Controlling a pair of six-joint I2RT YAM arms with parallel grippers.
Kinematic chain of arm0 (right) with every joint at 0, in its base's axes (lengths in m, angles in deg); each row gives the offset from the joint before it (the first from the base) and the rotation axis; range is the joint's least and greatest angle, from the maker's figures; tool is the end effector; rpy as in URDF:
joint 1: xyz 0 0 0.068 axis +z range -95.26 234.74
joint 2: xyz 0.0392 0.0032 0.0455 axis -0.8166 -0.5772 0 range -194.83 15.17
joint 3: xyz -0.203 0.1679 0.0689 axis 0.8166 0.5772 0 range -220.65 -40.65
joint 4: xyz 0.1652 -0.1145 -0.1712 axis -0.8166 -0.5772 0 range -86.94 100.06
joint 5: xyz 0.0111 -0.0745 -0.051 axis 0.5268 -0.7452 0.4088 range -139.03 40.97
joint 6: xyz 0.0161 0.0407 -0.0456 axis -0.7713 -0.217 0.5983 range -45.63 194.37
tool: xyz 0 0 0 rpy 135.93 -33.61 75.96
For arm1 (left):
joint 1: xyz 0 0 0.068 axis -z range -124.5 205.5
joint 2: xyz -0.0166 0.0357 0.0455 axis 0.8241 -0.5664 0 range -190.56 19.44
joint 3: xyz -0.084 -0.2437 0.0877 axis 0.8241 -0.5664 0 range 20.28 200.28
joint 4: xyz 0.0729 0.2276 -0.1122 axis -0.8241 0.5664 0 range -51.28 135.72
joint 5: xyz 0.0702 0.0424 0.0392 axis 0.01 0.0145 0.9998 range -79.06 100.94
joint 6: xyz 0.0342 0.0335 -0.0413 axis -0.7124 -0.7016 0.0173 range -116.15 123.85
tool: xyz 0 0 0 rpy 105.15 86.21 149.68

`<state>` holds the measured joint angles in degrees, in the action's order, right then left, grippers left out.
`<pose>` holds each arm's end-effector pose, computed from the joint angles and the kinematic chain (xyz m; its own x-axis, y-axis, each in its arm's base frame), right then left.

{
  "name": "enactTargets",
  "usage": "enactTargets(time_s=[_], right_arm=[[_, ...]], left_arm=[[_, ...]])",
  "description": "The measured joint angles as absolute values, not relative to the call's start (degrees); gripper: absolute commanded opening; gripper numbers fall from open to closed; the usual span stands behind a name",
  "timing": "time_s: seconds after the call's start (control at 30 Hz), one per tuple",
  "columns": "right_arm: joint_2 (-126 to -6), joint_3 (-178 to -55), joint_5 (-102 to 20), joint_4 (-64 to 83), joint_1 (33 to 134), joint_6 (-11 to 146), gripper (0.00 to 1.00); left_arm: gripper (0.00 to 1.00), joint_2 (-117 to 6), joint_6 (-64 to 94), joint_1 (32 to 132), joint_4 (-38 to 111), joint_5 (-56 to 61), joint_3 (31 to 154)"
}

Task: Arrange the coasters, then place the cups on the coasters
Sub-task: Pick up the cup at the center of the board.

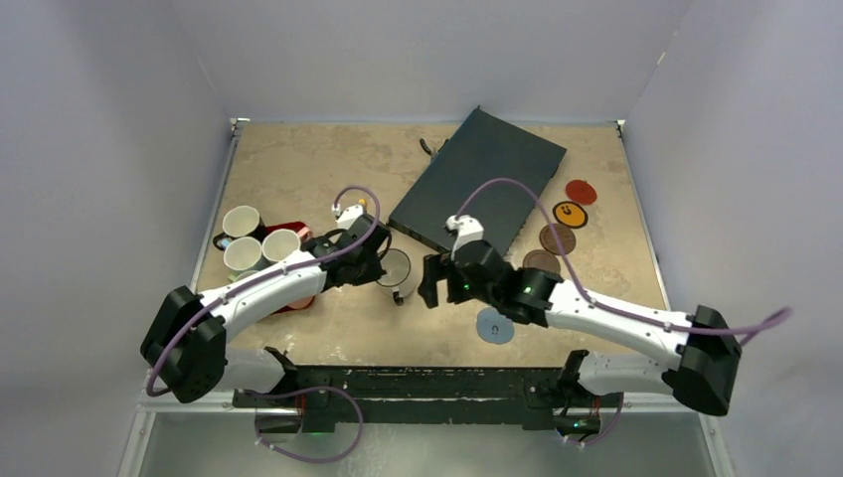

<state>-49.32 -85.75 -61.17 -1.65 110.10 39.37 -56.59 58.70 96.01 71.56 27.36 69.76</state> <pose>0.1587 0.2115 0.2629 -0.6431 0.0558 -0.7637 -0.4066 0.8203 0.4022 0.2114 -0.1625 0.2083 -0.7967 -0.3508 -0.4921 -0.2393 0.9308 -0.2761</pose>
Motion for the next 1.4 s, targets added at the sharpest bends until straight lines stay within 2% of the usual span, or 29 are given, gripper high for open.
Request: enactTargets(time_s=[0.1, 0.23, 0.33, 0.57, 0.83, 1.1, 1.27, 1.33, 1.37, 1.4], right_arm=[[-54.6, -88.8, -64.2, -1.0, 116.1, 38.2, 0.92], [-60.1, -92.0, -66.9, -0.1, 120.6, 37.4, 0.88], [-63.0, -93.0, -68.3, 0.8, 122.4, 37.1, 0.85], [-69.1, -95.0, -70.6, 1.2, 123.5, 36.4, 0.79], [-75.6, -98.1, -72.2, 1.4, 123.5, 35.5, 0.70], [-83.4, -104.2, -76.6, -0.3, 123.5, 35.3, 0.51], [-86.9, -106.2, -78.3, -2.6, 123.5, 34.8, 0.31], [-87.6, -106.2, -78.5, -3.4, 123.5, 34.2, 0.13], [-87.6, -106.2, -78.5, -3.7, 123.5, 33.8, 0.00], [-87.6, -106.2, -78.8, -4.1, 123.5, 33.8, 0.00]], left_arm=[[0.12, -57.5, 60.8, 96.7, 71.4, 28.3, 70.0], [0.42, -57.5, 62.9, 96.8, 70.5, 28.6, 70.1], [0.51, -57.5, 63.4, 96.8, 70.0, 29.1, 70.1], [0.63, -53.5, 62.7, 96.3, 71.9, 31.3, 70.1], [0.70, -50.3, 56.9, 91.6, 74.3, 32.4, 71.7], [0.70, -50.3, 48.0, 83.8, 75.2, 33.3, 78.5], [0.71, -50.3, 41.8, 75.3, 73.2, 31.0, 78.7], [0.71, -50.6, 40.0, 72.7, 72.3, 29.7, 79.0], [0.71, -50.8, 39.0, 71.4, 71.8, 29.1, 79.3], [0.71, -51.0, 38.4, 70.5, 71.3, 28.8, 79.5]])
